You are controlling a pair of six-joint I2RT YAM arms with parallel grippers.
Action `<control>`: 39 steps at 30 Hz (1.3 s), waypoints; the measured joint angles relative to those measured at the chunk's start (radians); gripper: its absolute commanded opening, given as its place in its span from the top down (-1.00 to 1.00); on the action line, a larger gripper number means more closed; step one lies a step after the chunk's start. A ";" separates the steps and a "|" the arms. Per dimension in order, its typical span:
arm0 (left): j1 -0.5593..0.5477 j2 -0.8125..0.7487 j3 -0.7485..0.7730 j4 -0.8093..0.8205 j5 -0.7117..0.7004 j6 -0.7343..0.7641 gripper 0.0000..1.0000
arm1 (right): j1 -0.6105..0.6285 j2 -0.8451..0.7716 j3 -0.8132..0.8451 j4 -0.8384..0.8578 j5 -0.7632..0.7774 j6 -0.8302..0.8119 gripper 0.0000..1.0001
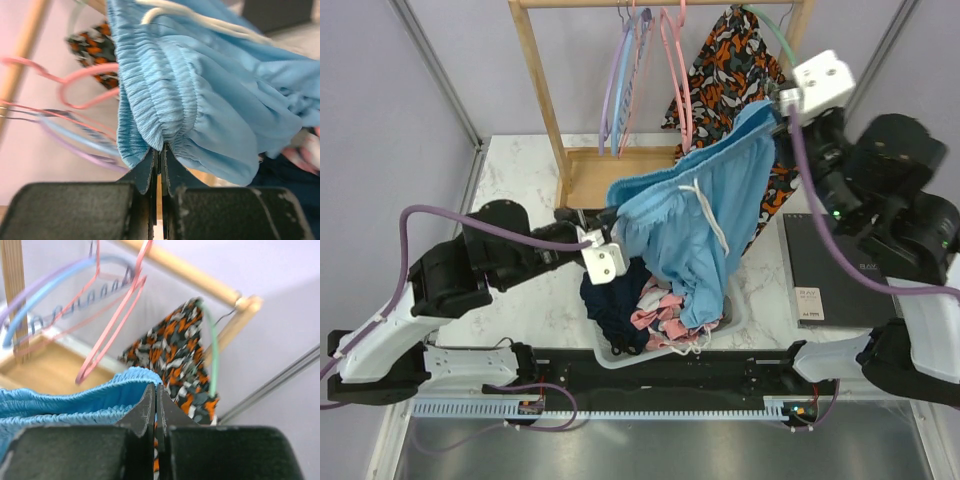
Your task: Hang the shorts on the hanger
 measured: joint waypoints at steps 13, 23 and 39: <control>0.001 0.140 0.467 0.093 0.024 0.188 0.96 | 0.000 -0.106 0.164 0.123 -0.240 -0.025 1.00; 0.001 0.117 0.489 0.103 0.166 0.200 0.96 | -0.014 -0.164 0.055 0.200 -0.360 -0.018 1.00; 0.028 -0.311 -0.536 -0.090 0.000 0.167 0.96 | -0.021 -0.324 -0.874 0.180 -0.388 0.105 1.00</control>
